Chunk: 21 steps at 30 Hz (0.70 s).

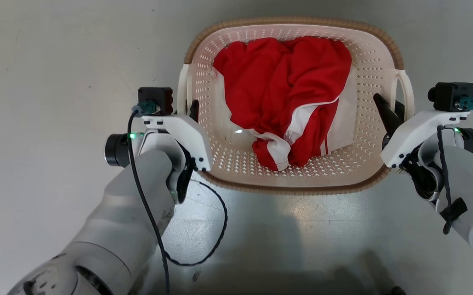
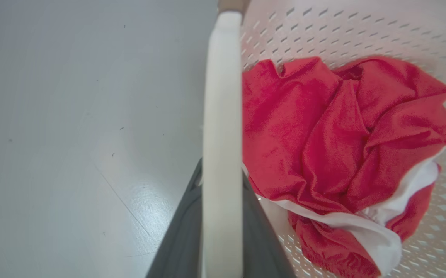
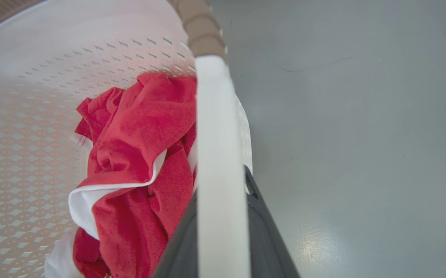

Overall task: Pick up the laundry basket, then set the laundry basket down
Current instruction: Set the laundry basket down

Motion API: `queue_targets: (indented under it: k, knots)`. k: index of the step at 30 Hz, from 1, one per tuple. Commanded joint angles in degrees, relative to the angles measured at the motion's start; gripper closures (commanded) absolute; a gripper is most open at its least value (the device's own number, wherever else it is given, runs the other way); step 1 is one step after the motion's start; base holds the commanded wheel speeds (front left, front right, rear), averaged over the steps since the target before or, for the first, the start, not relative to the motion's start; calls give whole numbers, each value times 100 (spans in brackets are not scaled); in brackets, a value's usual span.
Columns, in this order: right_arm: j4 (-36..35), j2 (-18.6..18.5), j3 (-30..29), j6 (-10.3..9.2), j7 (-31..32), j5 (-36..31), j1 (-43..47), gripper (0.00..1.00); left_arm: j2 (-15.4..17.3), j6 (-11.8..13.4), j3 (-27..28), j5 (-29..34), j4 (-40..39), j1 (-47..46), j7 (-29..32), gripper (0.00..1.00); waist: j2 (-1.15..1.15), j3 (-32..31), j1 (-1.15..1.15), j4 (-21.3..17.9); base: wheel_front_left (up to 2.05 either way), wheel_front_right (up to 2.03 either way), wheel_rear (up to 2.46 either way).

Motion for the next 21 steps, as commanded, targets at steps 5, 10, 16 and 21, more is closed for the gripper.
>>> queue_targets:
  k: [5, 10, 16, 21]
  knots:
    - [85, 15, 2, 91, -53, 53, 313, 0, 180, 41, 113, -68, -7, -105, -79, 0, 0, -38, 0, -16, 0, 0, 0]
    - [163, 61, 11, 91, -54, 84, 330, 0, 180, 26, 81, -80, 37, -89, -79, 0, 0, -87, 0, -33, 0, 0, 0]
    - [223, 108, 9, 91, -54, 97, 332, 0, 180, 10, 27, -118, 95, -70, -79, 0, 0, -174, 0, -69, 0, 0, 0]
    - [244, 144, -17, 91, -54, 84, 393, 0, 180, -37, 21, -159, 143, 24, -79, 0, 0, -384, 0, -117, 0, 0, 0]
